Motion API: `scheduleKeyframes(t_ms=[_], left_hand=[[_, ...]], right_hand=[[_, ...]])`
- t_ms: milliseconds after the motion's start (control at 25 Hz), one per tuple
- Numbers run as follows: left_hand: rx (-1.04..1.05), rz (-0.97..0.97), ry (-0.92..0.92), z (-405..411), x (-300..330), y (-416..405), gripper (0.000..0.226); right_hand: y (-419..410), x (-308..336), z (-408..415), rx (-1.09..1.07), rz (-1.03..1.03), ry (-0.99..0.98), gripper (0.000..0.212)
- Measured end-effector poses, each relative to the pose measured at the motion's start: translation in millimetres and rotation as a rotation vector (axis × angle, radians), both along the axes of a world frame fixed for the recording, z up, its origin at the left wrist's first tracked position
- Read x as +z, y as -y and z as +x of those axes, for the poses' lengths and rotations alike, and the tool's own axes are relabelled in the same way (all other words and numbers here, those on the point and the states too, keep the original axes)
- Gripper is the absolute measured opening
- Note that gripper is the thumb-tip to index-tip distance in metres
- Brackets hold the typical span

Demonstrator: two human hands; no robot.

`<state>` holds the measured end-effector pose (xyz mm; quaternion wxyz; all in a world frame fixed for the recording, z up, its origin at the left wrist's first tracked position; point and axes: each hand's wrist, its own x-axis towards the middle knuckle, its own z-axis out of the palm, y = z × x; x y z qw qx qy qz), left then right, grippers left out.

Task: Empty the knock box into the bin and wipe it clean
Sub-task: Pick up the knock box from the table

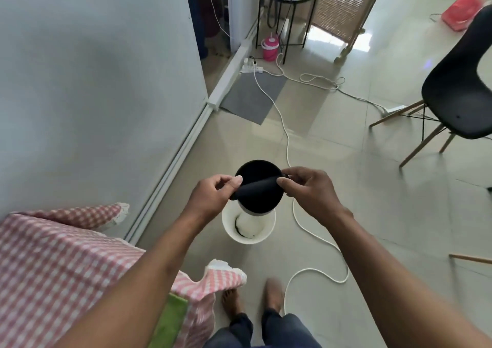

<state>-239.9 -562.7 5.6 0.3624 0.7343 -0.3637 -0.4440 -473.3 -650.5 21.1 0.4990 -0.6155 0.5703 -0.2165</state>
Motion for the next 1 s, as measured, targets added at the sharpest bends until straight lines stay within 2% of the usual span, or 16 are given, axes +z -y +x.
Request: scheduleKeyframes(t_ms=[80,120,240,480,640,1000], left_hand=[[-0.052,0.103,-0.244,14,0,21,0.056],[-0.096,0.158,-0.343,20,0,30,0.054],[-0.207,0.24,-0.513,26,-8,43,0.045],[-0.162,0.279,-0.616,8,-49,45,0.068],[-0.052,0.278,-0.676,-2,-98,47,0.051],[0.135,0.35,-0.736,-6,-242,65,0.044]], right_hand=[[19,4,-4,0.098,0.023,0.032,0.016],[29,5,-5,0.149,0.023,0.031,0.016],[52,3,-7,0.236,0.016,0.001,0.021],[78,-33,0,0.2,0.066,0.075,0.028],[88,-80,15,0.097,0.058,0.076,0.024],[106,-236,27,0.011,0.118,-0.018,0.015]])
